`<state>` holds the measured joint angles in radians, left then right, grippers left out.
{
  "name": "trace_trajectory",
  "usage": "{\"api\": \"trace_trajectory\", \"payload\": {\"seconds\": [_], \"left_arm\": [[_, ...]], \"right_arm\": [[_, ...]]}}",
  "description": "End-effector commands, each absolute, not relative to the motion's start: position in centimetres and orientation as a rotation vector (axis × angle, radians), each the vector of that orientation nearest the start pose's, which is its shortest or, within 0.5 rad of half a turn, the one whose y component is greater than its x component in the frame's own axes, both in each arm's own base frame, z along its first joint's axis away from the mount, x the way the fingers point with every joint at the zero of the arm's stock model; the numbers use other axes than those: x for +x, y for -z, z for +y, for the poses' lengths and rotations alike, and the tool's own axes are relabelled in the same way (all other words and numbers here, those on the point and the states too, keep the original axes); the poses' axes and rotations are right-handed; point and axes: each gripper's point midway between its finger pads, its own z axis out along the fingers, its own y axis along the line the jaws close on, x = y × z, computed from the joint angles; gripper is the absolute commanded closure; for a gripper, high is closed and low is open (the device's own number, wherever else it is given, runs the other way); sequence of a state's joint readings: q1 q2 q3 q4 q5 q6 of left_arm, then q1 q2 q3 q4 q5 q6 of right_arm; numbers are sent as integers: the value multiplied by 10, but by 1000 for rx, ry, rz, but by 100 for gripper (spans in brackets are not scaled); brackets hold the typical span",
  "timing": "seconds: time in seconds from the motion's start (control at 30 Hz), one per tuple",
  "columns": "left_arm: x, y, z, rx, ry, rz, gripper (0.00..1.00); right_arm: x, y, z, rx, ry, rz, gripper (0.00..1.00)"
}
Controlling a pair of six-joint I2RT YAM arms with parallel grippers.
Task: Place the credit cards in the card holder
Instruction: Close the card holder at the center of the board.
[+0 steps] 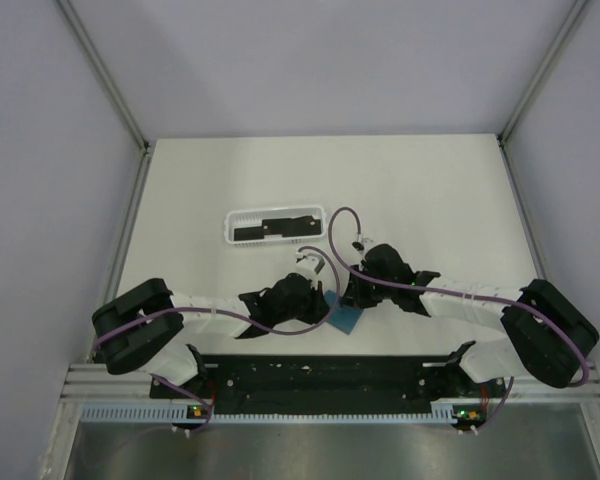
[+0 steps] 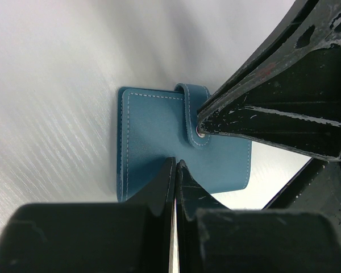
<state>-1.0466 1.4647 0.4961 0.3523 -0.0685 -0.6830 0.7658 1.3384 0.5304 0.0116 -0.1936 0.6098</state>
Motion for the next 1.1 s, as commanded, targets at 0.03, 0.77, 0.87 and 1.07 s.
{"api": "trace_trajectory", "payload": {"seconds": [0.03,0.77,0.87,1.07], "left_arm": [[173,-37,-327,366,885,2293,100],[172,-39,-327,366,892,2288,100],[172,-39,-326,366,890,2289,100],[173,-40,-326,363,890,2288,100]], "right_arm": [[185,-35,262,-335,-834,2511,90],[182,-24,257,-378,-657,2571,87],[182,-22,254,-375,-619,2586,90],[176,-18,250,-390,-572,2598,91]]}}
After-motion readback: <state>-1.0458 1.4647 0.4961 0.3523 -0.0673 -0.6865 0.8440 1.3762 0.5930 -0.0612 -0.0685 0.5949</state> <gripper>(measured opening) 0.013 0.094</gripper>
